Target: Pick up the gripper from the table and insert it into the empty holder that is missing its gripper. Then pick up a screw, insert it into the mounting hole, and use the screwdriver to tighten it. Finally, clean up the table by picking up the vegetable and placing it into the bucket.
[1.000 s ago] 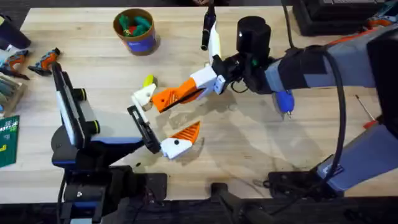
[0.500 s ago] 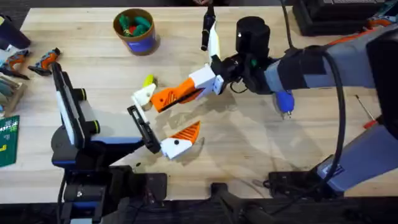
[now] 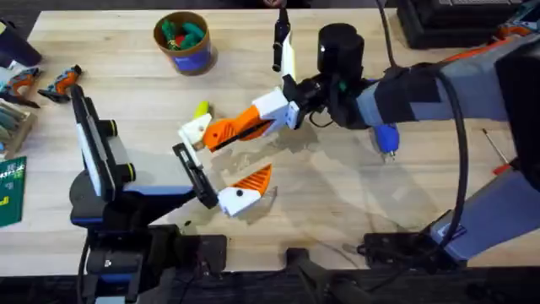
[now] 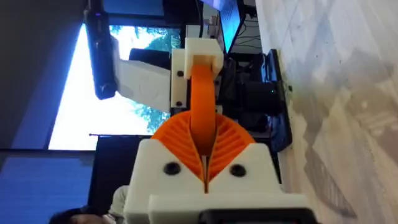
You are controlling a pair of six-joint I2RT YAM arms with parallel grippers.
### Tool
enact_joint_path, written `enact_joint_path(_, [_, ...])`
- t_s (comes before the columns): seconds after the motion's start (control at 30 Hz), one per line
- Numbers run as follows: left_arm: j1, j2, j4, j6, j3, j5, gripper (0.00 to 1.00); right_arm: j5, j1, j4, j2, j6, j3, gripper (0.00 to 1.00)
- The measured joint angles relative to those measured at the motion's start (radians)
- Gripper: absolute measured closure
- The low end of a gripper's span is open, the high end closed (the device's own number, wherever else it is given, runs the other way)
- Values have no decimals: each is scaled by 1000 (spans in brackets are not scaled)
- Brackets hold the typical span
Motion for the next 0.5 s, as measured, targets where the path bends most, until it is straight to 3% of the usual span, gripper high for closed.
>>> enact_joint_path(0.5, [0, 0, 3, 4, 0, -14, 15, 28, 22, -7, 1, 29, 23, 991])
